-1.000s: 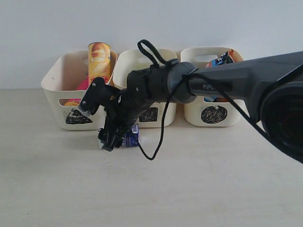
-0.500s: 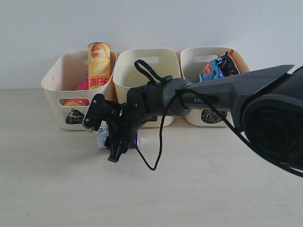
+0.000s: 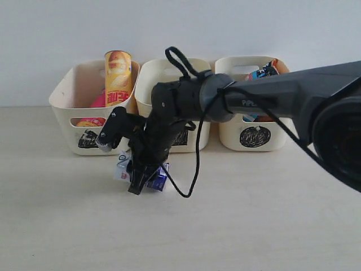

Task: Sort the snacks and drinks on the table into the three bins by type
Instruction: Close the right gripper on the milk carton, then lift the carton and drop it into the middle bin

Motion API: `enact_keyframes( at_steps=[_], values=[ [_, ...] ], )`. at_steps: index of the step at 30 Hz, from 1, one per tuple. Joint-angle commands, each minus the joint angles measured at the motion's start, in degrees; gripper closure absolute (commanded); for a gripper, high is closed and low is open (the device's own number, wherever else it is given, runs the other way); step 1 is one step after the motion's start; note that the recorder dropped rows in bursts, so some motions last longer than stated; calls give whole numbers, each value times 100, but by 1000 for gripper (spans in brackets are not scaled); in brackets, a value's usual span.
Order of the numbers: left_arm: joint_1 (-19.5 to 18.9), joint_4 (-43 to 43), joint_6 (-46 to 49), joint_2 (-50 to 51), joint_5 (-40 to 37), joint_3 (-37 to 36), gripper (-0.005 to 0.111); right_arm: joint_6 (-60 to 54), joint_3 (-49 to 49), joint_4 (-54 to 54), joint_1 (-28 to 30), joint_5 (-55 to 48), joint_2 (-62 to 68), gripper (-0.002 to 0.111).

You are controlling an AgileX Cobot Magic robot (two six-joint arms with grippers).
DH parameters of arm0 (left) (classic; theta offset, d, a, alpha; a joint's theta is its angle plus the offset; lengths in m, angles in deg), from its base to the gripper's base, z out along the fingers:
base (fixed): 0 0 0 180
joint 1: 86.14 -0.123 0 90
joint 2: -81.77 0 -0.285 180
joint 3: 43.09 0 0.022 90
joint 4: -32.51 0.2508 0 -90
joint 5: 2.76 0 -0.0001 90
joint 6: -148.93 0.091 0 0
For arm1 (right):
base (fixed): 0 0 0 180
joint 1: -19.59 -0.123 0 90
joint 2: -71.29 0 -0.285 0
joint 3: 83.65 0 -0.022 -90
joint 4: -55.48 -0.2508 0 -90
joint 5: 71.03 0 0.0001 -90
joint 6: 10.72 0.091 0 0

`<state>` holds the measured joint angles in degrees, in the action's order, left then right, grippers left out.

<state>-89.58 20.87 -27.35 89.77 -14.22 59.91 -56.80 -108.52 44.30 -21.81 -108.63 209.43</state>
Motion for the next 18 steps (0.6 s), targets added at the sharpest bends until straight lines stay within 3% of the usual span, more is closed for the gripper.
enact_keyframes(
  at_steps=[1,8,18],
  values=[
    [-5,24,44,-21,98,-22,102,122,-31,-308,26,-639,-555,108],
    [-5,24,44,-21,98,-22,102,530,-31,-350,26,-1124,-1403,108],
    [-5,24,44,-21,98,-22,102,1300,-31,-141,262,-540,-2208,108]
  ],
)
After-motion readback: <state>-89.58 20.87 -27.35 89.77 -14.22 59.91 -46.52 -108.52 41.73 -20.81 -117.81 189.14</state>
